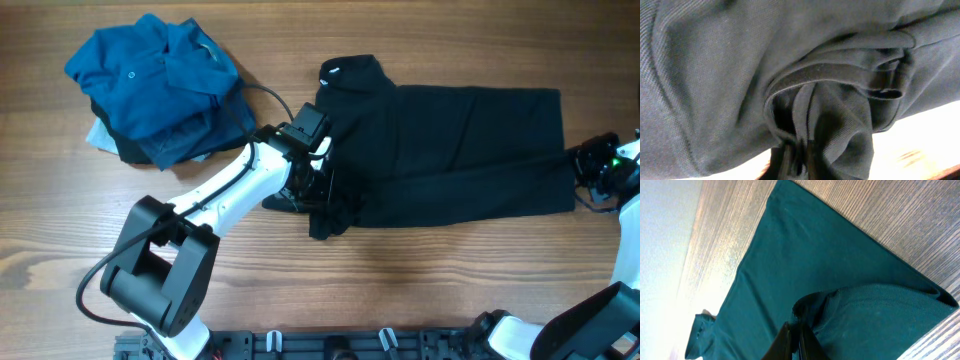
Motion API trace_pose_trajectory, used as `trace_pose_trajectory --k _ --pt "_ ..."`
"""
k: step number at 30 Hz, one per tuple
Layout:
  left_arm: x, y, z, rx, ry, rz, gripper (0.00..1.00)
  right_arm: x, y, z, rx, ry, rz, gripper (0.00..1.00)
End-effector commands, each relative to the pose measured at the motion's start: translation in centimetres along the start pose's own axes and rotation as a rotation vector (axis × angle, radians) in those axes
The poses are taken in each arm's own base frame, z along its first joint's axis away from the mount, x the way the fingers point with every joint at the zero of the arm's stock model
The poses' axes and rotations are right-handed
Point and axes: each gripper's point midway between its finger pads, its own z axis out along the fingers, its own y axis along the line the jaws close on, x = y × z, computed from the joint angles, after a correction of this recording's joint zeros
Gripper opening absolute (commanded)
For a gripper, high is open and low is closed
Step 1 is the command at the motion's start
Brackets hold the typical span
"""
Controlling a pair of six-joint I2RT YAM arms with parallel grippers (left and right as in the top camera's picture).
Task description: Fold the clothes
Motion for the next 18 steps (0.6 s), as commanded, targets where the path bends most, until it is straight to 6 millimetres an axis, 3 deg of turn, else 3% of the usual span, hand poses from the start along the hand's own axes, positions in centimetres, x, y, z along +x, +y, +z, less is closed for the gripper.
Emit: trace_pose_trajectory --k 1,6,9,12,18 --pt "0.0 -0.6 -0.5 0.029 0.019 -0.002 0.04 0.2 -0.6 0.4 0.023 0.006 -0.006 0.05" --pt "-1.9 -2.9 -6.3 0.055 -0.061 0.127 0.04 0.2 -0.6 0.4 0.022 0.005 -0.007 0.06" --pt "-4.1 -4.7 -10.5 0.075 -0.21 0.25 0.04 0.2 -0.6 0.4 0.022 0.004 -0.007 0.06" --pt "-5.7 -3.6 -10.9 -0.008 -0.278 0.303 0.04 0.2 -0.6 0.4 0.022 0.004 -0.007 0.06" --pt "-9.3 -3.8 -10.7 -0.051 -0.402 0.401 0.04 0.2 -0.6 0.4 0.023 0.006 -0.005 0.06"
